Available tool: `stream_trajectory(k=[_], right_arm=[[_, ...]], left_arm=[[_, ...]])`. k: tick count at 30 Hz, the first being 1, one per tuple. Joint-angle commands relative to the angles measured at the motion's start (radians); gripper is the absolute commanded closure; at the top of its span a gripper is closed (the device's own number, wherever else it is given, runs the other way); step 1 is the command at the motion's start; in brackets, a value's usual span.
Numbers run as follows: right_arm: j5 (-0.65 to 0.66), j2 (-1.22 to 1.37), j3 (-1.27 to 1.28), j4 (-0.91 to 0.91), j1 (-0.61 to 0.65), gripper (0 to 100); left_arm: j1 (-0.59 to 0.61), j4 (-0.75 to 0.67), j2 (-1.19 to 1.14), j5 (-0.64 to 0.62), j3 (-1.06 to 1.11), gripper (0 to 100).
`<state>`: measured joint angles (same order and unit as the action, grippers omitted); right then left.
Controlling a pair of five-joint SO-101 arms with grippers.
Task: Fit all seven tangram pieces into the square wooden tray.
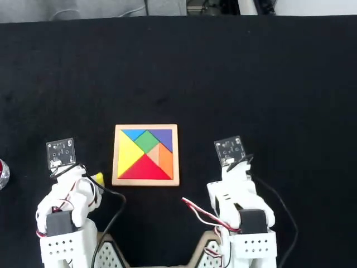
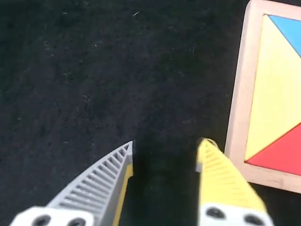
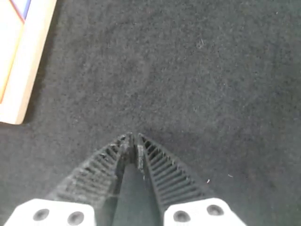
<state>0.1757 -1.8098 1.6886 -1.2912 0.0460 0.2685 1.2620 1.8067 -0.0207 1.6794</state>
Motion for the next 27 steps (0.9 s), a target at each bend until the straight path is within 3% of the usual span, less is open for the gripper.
stream_trajectory(k=[1, 4, 9, 18, 27], right_arm=[[0.011, -0.076, -0.004, -0.009, 0.006, 98.7], [0.011, -0.076, -0.004, -0.009, 0.006, 98.7], [0.011, -0.076, -0.004, -0.009, 0.006, 98.7], [0.011, -0.076, -0.004, -0.009, 0.005, 98.7], [0.011, -0.076, -0.004, -0.009, 0.005, 98.7]], left_arm=[[-0.001, 0.005, -0.002, -0.008, 0.021, 98], [0.001, 0.005, -0.002, -0.008, 0.021, 91], [-0.01, 0.005, -0.002, -0.008, 0.021, 92], [-0.404, 0.005, -0.002, -0.014, 0.021, 92], [-0.427, 0.0, -0.002, -0.015, 0.021, 92]])
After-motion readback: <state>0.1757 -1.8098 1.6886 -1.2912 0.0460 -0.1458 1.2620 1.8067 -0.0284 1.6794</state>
